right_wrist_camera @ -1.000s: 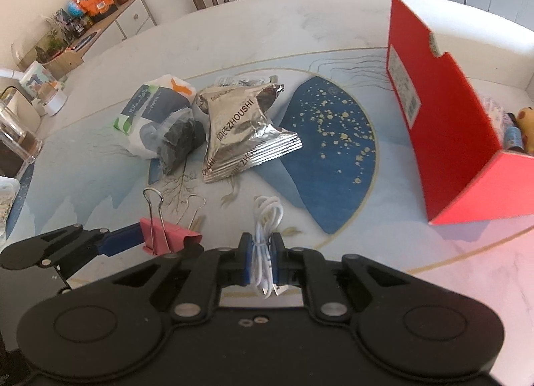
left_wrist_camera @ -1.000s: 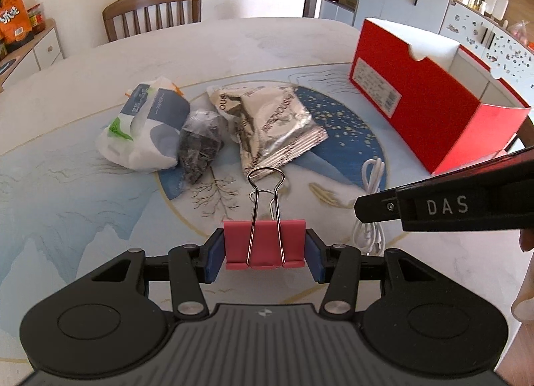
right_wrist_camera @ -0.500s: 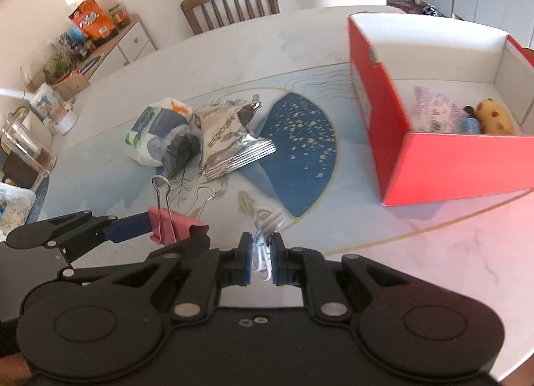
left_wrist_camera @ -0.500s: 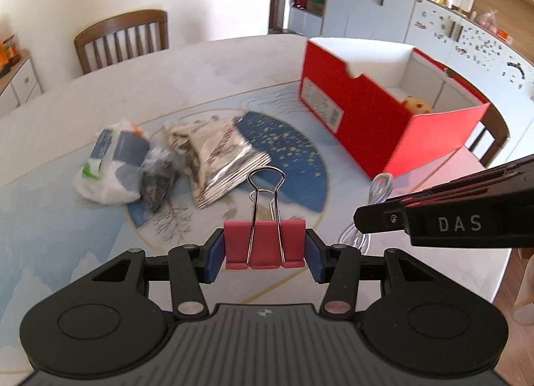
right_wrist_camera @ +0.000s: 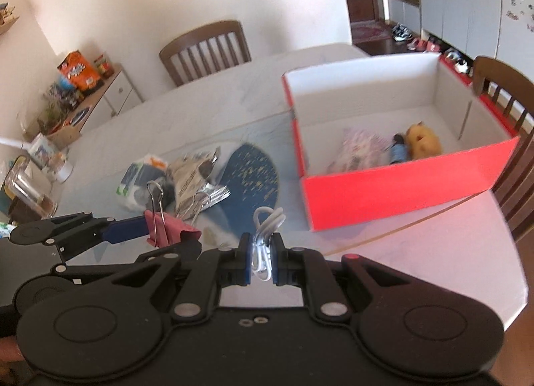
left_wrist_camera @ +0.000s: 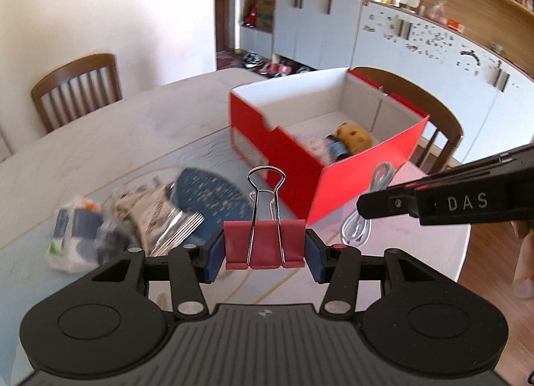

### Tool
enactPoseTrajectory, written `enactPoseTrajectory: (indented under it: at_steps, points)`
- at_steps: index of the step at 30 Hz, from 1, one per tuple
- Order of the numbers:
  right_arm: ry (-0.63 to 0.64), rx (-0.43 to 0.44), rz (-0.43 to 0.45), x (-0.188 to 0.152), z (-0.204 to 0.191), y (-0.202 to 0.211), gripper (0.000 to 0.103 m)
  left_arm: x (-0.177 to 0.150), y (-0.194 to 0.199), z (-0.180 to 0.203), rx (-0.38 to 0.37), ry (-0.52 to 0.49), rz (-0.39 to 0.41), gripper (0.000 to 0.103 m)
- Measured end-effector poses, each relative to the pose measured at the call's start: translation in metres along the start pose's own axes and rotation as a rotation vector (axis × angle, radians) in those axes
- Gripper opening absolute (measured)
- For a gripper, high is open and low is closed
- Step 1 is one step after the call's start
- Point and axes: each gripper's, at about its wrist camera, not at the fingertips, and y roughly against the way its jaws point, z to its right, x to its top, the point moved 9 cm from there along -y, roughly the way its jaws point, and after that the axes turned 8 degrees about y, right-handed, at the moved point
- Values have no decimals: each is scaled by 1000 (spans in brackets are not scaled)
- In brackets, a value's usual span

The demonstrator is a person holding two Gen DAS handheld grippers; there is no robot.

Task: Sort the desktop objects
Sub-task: 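Carry the binder clip and USB cable over the shoebox with both tools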

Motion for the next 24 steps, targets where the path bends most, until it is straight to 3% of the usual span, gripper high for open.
enactPoseTrajectory:
  at_steps: [13, 24]
  points:
    - [-14, -94, 132, 52, 69, 34, 10, 65, -5, 48, -39, -105, 74, 49]
    - [-5, -174, 133, 75, 126, 16, 10, 100, -44, 79, -40, -139, 56, 49]
